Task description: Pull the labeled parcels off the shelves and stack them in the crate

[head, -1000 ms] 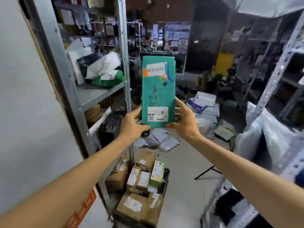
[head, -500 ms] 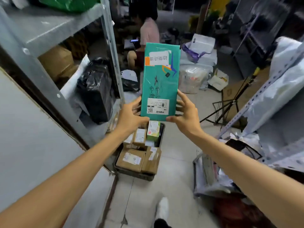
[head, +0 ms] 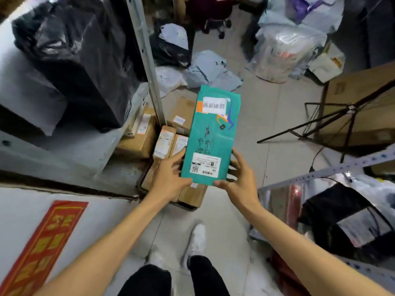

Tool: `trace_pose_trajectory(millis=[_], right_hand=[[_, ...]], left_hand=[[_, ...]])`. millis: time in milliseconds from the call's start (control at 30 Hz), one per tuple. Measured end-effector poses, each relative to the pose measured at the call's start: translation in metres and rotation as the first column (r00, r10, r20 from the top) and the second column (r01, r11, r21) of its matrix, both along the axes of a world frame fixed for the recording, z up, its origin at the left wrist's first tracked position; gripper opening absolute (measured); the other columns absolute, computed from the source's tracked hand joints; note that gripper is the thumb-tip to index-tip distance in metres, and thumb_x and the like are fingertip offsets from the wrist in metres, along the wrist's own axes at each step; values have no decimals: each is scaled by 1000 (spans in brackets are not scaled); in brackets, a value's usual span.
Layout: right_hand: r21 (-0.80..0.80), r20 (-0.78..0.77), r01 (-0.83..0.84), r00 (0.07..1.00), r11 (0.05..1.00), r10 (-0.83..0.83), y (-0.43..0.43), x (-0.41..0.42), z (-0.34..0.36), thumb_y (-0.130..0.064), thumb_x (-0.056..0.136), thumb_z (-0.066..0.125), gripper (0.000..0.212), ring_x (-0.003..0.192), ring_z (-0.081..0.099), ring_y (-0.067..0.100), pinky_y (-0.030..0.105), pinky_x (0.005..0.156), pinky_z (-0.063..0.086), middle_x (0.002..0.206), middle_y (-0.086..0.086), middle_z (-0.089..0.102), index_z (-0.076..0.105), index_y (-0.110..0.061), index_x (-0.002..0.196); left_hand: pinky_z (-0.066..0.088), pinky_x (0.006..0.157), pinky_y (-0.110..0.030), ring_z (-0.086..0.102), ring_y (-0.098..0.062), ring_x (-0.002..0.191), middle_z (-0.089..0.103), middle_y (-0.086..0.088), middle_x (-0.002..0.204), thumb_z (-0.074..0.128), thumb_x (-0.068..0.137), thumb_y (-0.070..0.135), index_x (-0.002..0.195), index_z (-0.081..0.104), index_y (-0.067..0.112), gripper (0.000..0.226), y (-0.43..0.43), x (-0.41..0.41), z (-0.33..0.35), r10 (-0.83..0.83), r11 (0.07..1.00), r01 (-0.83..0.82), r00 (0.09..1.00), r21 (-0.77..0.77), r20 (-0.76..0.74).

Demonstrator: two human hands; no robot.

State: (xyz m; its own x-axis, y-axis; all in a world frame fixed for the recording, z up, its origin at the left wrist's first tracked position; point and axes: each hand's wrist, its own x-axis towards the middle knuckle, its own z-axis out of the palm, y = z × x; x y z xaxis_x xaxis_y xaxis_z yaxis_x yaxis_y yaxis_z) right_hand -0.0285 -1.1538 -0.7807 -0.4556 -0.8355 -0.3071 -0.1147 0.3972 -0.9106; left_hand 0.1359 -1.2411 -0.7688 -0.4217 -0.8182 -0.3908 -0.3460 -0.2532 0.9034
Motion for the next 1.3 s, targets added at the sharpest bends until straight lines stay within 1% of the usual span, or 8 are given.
trace_pose_trajectory(millis=[133,300,500,733,1000,1133,1233,1300], right_hand=[[84,36,29,999,996,-32,-4,-10,-39,12,66,77,93,107,62,15,38,72,61,114,-9,62,40,-35,138],[169,61,59,996,984,-70,-20,-17,-78,13,68,76,93,105,62,13,33,71,60,111,-13,61,39,-39,135],[265,54,55,996,963,-72,-54,-21,-111,9,67,79,95,105,63,13,38,75,61,113,-12,62,37,-41,135],[285,52,-5,999,959,-10,-96,-24,-157,11,68,77,94,100,64,9,25,67,59,111,-16,60,35,-43,133],[324,88,-274,962,906,259,-122,-42,-202,11,71,75,98,101,61,9,17,66,57,118,-9,56,30,-27,149],[325,100,-477,876,816,472,-129,-46,-216,7,75,73,94,118,56,18,45,83,59,124,-11,52,28,-25,151],[342,99,-627,764,700,637,-136,-49,-230,2,80,71,91,123,52,17,47,90,55,134,-7,51,26,-36,149],[338,105,-703,689,626,717,-141,-49,-243,5,81,68,90,118,51,9,33,89,56,133,-14,48,26,-41,145]], left_hand=[[51,74,-10,60,20,87,61,29,101,72,70,-20,115,47,43,81,-9,-11,-46,13,997,-13,1000,78,-2],[50,80,-12,60,13,101,63,11,120,71,69,-20,128,44,36,86,-31,-20,-94,-2,984,2,1000,180,-4],[48,71,-6,59,22,90,58,25,106,64,72,-26,132,38,32,87,-65,-26,-126,-40,957,38,999,286,1],[46,72,-3,58,23,88,58,22,108,61,71,-29,135,37,28,89,-100,-26,-168,22,942,-27,1000,334,20],[51,69,-9,64,6,94,63,25,97,65,70,-28,123,52,28,79,-85,-31,-205,299,878,-311,950,364,90],[56,80,-20,58,-21,117,59,-5,124,70,68,-24,139,46,14,84,-47,-36,-222,553,741,-569,818,356,158],[57,71,-19,64,-12,103,62,1,112,75,63,-22,143,42,23,97,-21,-38,-238,654,650,-685,725,329,218],[53,65,-12,64,-4,93,63,0,110,77,62,-21,144,42,23,99,-11,-37,-250,698,602,-736,673,309,245]])
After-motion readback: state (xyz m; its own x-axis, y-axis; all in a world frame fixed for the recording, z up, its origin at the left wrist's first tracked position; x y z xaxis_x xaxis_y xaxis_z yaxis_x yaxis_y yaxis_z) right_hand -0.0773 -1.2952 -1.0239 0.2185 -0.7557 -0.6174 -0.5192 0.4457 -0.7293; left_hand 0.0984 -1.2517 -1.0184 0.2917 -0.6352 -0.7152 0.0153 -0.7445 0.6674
